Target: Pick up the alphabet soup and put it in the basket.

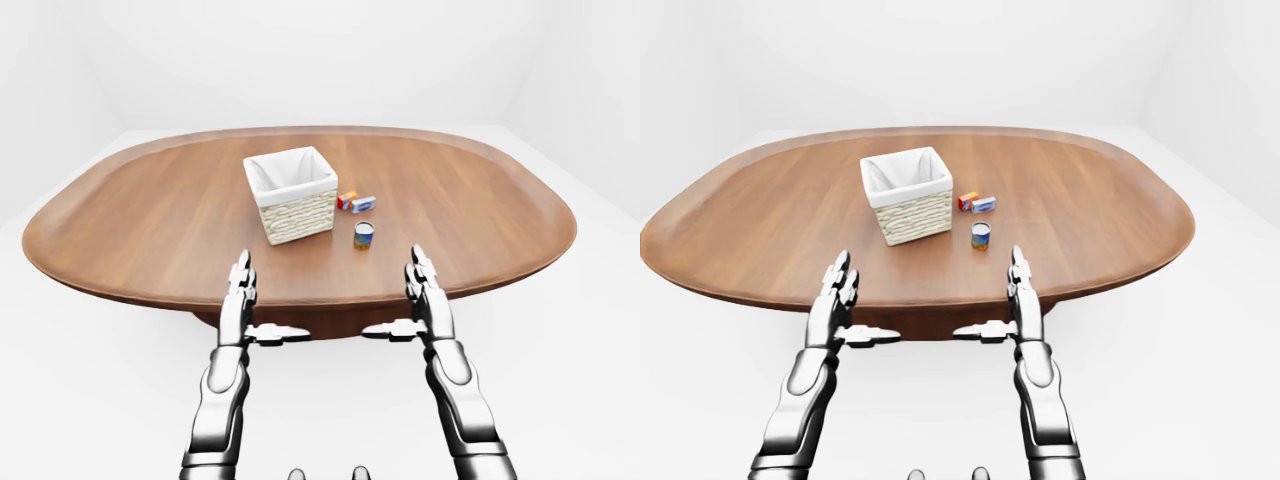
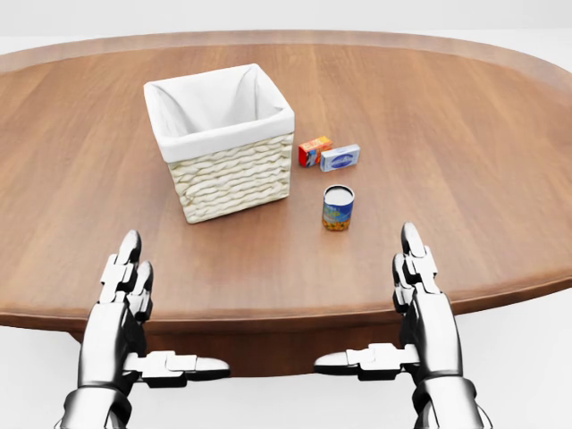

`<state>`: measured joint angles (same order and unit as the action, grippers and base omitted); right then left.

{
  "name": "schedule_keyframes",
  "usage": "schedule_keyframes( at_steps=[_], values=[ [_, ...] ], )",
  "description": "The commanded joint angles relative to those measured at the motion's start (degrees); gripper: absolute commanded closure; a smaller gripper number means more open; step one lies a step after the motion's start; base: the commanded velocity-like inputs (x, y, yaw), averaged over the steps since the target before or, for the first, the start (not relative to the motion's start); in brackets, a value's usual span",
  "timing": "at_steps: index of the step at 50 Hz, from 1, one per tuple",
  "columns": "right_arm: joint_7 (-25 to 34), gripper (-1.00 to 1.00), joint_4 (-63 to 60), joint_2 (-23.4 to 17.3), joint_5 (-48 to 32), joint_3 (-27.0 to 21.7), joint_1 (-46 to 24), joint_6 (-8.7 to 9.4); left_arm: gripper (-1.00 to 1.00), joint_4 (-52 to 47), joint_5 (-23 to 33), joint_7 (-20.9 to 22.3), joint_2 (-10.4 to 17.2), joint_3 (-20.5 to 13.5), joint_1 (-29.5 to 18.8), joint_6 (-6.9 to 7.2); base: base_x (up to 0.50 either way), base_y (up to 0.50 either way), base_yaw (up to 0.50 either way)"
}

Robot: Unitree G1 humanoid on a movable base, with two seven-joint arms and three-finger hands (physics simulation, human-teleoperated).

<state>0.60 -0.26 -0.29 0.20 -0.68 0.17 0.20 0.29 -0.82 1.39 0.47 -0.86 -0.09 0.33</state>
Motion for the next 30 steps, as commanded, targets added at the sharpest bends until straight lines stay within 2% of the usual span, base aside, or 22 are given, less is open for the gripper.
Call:
schedule_keyframes(
  at_steps=[1, 4, 6, 10, 13, 18, 19, 23, 26, 29, 30],
  values=[
    [0.65, -1.0, 0.35, -0.36, 0.96, -1.13, -0.51, 1.63, -1.0, 0.2, -1.39, 2.5, 0.77, -1.41, 0.02, 0.76, 0.0, 0.0, 0.0],
    [0.57, -1.0, 1.26, -0.53, 1.48, -1.49, -1.34, 1.99, -1.0, 0.1, -1.44, 2.64, 0.77, -1.43, 0.07, 0.8, 0.0, 0.0, 0.0],
    [1.5, -1.0, 0.35, -0.77, 2.71, -1.71, -1.36, 3.98, -1.0, -0.83, -1.83, 2.74, 0.9, -1.81, 0.24, 1.32, 0.0, 0.0, 0.0],
    [2.16, -1.0, -0.71, -0.7, 3.43, -1.58, -0.74, 4.8, -1.0, -3.5, -1.96, 2.74, 0.89, -2.03, 1.45, 1.92, 0.0, 0.0, 0.0],
    [2.63, -1.0, -0.63, -0.68, 3.67, -1.45, -0.63, 4.8, -1.0, -4.24, -1.39, 2.45, 0.71, -1.82, 2.11, 1.33, 0.0, 0.0, 0.0],
    [3.0, -1.0, -0.75, -0.7, 4.12, -1.58, -0.8, 4.8, -1.0, -7.13, -1.32, 2.47, 0.68, -1.95, 3.42, 1.59, 0.18, 0.0, 0.0],
    [2.97, -1.0, -0.28, -0.78, 4.08, -1.7, -1.07, 4.8, -1.0, -7.76, -0.4, 1.4, 0.6, -2.2, 3.79, 0.49, 0.28, 0.0, 0.0],
    [3.01, -1.0, -0.5, -0.85, 4.4, -1.88, -1.16, 4.8, -1.0, -11.38, 0.01, 1.04, 0.38, -2.19, 5.62, 0.55, 0.29, 0.0, 0.0],
    [3.05, -1.0, -0.49, -0.87, 4.5, -1.96, -1.22, 4.8, -1.0, -14.38, -0.21, 1.38, 0.22, -2.12, 7.16, 1.25, 0.32, 0.0, 0.0],
    [3.16, -1.0, -1.05, -0.82, 4.51, -1.82, -0.84, 4.8, -1.0, -17.45, -0.22, 0.99, -0.02, -2.78, 8.54, 0.5, 0.32, 0.0, 0.0],
    [3.18, -1.0, -1.06, -0.81, 4.36, -1.72, -0.76, 4.8, -1.0, -18.09, 0.32, 0.41, -0.06, -3.1, 8.8, -0.26, 0.32, 0.0, 0.0]
  ],
)
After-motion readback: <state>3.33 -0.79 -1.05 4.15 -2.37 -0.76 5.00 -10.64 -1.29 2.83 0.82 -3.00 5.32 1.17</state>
